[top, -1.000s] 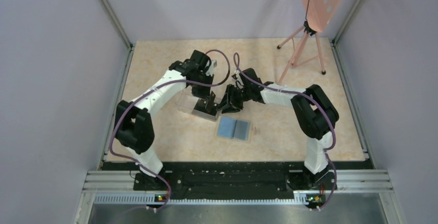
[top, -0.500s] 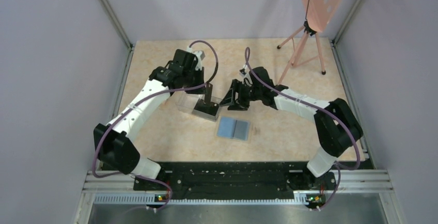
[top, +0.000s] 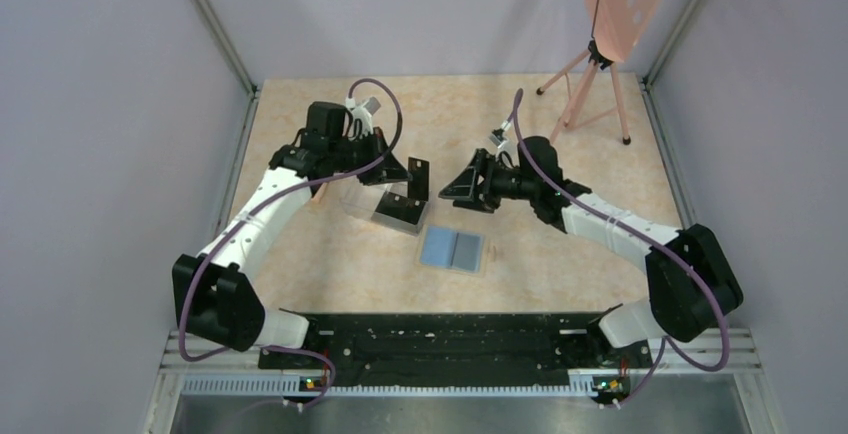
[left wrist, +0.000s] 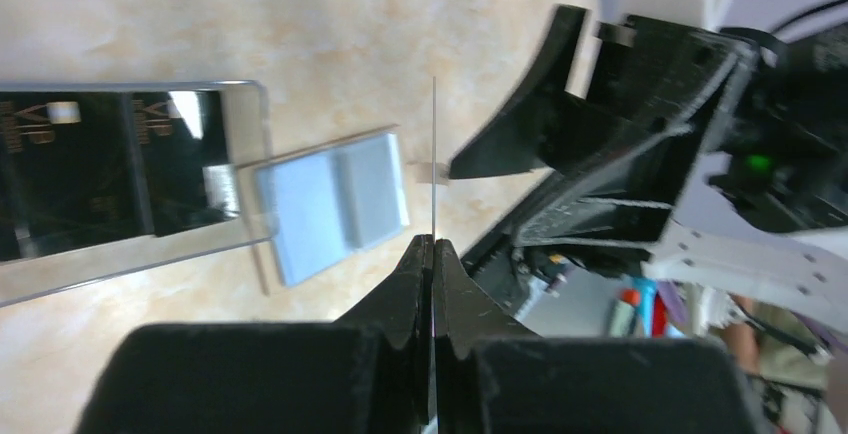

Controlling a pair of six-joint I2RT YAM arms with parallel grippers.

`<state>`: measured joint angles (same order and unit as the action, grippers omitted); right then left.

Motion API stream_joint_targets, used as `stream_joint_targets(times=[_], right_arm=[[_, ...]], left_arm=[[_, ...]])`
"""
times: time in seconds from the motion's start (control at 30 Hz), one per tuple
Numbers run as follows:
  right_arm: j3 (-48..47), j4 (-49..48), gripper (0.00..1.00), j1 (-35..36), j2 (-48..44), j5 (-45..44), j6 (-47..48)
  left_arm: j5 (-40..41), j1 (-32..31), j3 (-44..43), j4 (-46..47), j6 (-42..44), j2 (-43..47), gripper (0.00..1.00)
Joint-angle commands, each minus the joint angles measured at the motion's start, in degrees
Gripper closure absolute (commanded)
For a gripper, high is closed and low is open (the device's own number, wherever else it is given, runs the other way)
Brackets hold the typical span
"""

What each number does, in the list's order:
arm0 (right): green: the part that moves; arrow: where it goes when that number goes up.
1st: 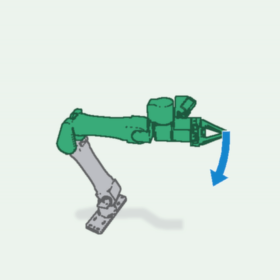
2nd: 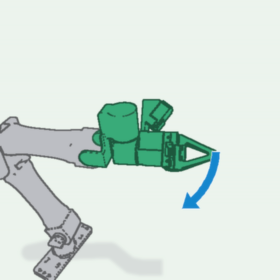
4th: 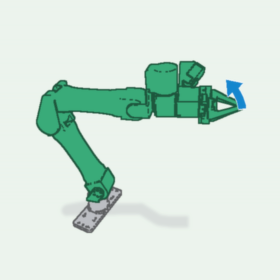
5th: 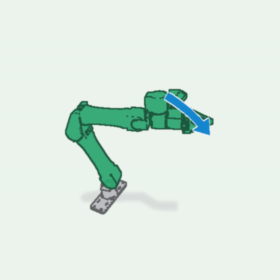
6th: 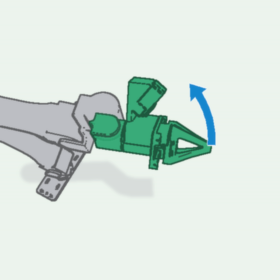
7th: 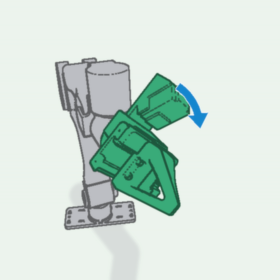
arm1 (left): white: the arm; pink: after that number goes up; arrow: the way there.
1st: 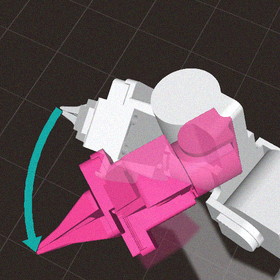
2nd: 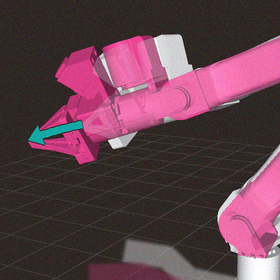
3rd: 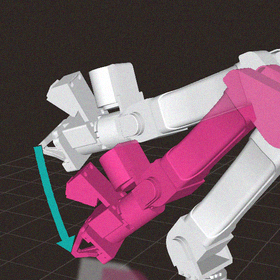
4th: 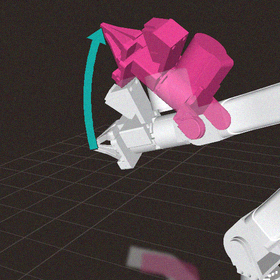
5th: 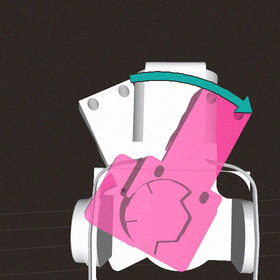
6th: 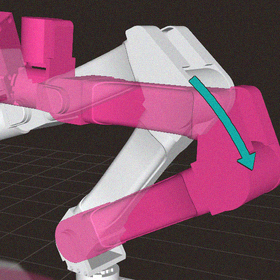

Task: Put the credit cards into the card holder
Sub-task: Insert the credit card into the card holder.

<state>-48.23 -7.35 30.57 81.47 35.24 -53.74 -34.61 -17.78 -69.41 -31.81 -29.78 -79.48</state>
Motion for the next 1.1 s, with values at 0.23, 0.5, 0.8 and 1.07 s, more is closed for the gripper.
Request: stream_joint_targets(times=[0.23, 0.5, 0.8, 1.07], right_arm=[[-1.83, -27.88, 0.42, 1.01, 5.69, 10.52, -11.05], [-0.71, -34.12, 0.71, 2.13, 6.99, 8.58, -14.69], [2.86, -39.4, 1.0, 2.13, 6.24, 8.23, -17.07], [7.04, -27.45, 1.0, 2.17, 0.71, 5.34, -10.2]], left_arm=[[-21.96, 0.74, 5.07, 16.04, -6.3, 2.5, 1.0], [-21.11, 0.74, 7.11, 17.24, -7.18, 3.57, 1.0], [-20.21, 0.73, 9.05, 16.14, -6.4, 4.11, 0.93], [-15.55, 0.66, 11.46, 11.74, -4.48, 4.39, 0.64]])
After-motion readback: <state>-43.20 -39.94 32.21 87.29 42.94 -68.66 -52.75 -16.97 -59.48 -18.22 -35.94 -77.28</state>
